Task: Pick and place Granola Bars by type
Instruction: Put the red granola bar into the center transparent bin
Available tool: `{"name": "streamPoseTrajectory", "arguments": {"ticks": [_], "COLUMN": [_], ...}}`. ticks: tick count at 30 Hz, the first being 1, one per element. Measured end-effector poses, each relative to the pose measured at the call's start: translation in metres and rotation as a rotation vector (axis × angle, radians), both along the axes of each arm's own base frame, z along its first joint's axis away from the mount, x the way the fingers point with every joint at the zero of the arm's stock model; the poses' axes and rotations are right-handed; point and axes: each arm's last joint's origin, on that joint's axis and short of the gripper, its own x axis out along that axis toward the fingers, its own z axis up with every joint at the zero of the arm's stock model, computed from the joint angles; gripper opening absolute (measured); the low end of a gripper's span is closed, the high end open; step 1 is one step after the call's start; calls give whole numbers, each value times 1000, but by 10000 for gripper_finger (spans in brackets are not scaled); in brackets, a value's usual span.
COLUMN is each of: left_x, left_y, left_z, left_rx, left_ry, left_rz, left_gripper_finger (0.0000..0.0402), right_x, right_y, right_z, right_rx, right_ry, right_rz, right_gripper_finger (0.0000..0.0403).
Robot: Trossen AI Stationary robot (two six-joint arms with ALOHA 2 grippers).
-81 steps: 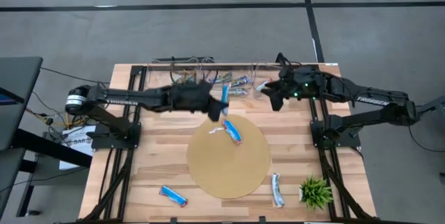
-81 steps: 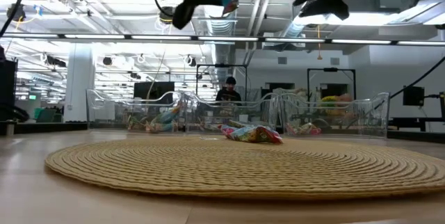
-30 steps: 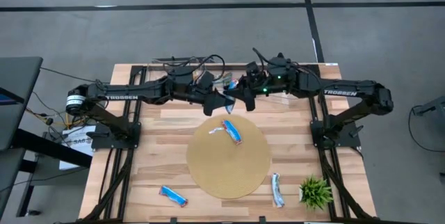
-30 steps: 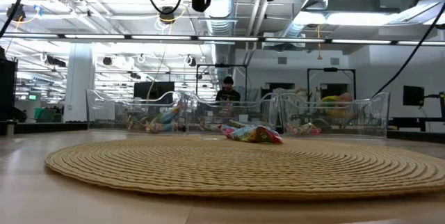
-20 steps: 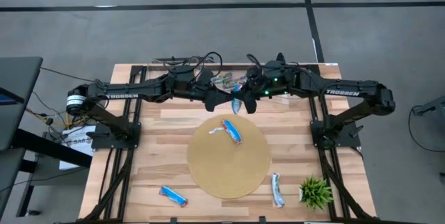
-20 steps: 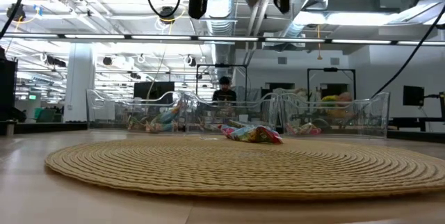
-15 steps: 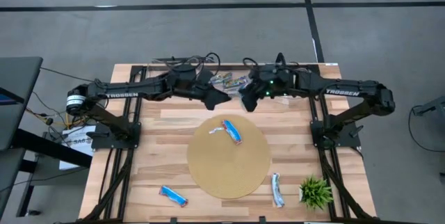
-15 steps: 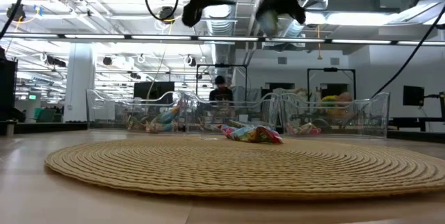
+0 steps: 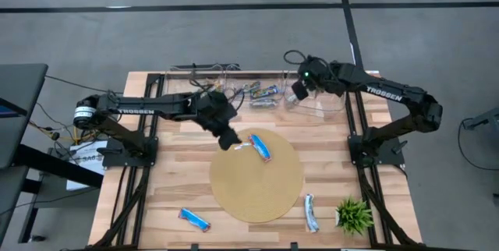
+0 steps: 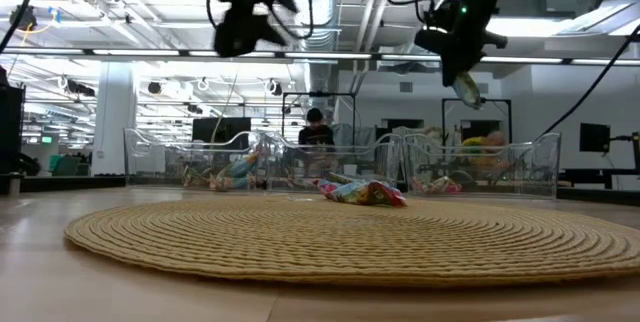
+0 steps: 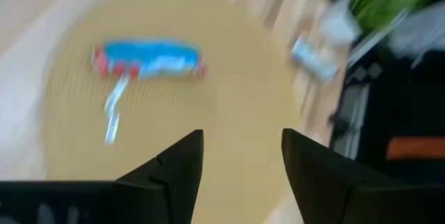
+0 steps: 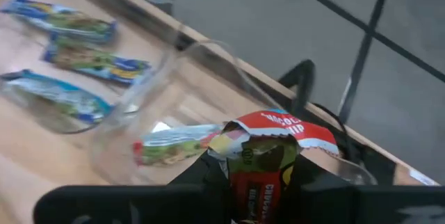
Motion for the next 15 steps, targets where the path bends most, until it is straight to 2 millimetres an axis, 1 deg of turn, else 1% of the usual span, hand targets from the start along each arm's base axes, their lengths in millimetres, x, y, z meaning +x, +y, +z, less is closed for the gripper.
{"name": "streamPoseTrajectory", "arguments": {"ticks": [4, 8, 11, 15], "left_x": [-8, -13, -15, -16], "left_y": [-15, -29, -37, -44], "left_z": [-8, -12, -13, -13], "left_rx": [22, 40, 67, 86], "left_ry": [121, 184, 198, 211], "left_rz": [-56, -105, -117, -129], "left_gripper_finger": [179, 175, 174, 174], "right_x": [-9, -13, -15, -16], "right_y": [-10, -15, -18, -20], "right_z": [-1, -4, -4, -4], "right_rx": [21, 63, 73, 74], "right_ry": [24, 54, 50, 49], "right_rz": [-42, -13, -6, -14], "right_gripper_finger": [54, 71, 98, 147]}}
